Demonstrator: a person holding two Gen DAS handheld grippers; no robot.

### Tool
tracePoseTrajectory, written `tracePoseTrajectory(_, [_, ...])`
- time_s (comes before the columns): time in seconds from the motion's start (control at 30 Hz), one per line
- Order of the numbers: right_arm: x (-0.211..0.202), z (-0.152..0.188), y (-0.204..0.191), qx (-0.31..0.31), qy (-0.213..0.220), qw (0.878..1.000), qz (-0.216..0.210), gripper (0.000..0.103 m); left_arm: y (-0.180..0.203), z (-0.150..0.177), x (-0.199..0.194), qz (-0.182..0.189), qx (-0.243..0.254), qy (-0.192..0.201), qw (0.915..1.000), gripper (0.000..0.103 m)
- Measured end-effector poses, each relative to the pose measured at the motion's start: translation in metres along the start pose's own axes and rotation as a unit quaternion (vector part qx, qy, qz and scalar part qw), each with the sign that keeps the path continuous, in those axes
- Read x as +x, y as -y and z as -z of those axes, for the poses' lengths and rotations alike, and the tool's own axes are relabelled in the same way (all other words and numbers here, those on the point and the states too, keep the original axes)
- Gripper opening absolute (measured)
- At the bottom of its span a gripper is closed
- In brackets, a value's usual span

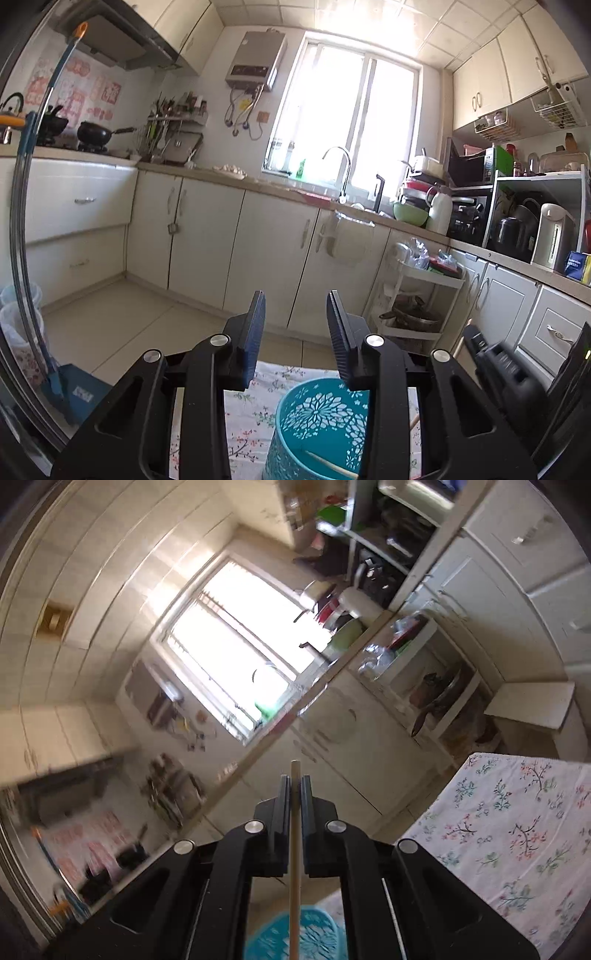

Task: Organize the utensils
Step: 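Withdraw the open left tool from the basket back toward the sticks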

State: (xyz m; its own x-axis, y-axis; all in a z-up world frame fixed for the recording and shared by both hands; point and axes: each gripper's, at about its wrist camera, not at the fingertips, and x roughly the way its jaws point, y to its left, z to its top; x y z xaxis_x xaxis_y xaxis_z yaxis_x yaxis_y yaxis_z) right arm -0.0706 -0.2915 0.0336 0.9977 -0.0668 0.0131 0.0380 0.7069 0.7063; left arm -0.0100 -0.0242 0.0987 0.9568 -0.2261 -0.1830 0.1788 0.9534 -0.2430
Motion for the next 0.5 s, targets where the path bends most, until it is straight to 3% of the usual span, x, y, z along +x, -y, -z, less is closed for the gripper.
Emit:
tracePoseTrajectory(0.2, [-0.003,0.032,-0.008,-0.094,-0.071,0.993,-0.014,0.009,-0.001,0.004,0.0,-0.003,0.01,-0.013,0.9999,0.033])
tracePoseTrajectory(0.33, [-0.024,0.054,-0.02,-0.171,-0.117,0.978,-0.019,0.026,-0.009,0.01,0.0,-0.011,0.01,-0.038,0.9992,0.034])
tracePoseTrajectory(0.43, [-0.041,0.061,-0.025,-0.208,-0.154,0.966,-0.011,0.03,-0.021,0.017,-0.002,-0.026,0.014,-0.07,0.9971,0.037])
tracePoseTrajectory(0.5, [-0.051,0.069,-0.025,-0.236,-0.197,0.952,0.008,0.03,-0.031,0.023,-0.004,-0.038,0.017,-0.093,0.9948,0.041])
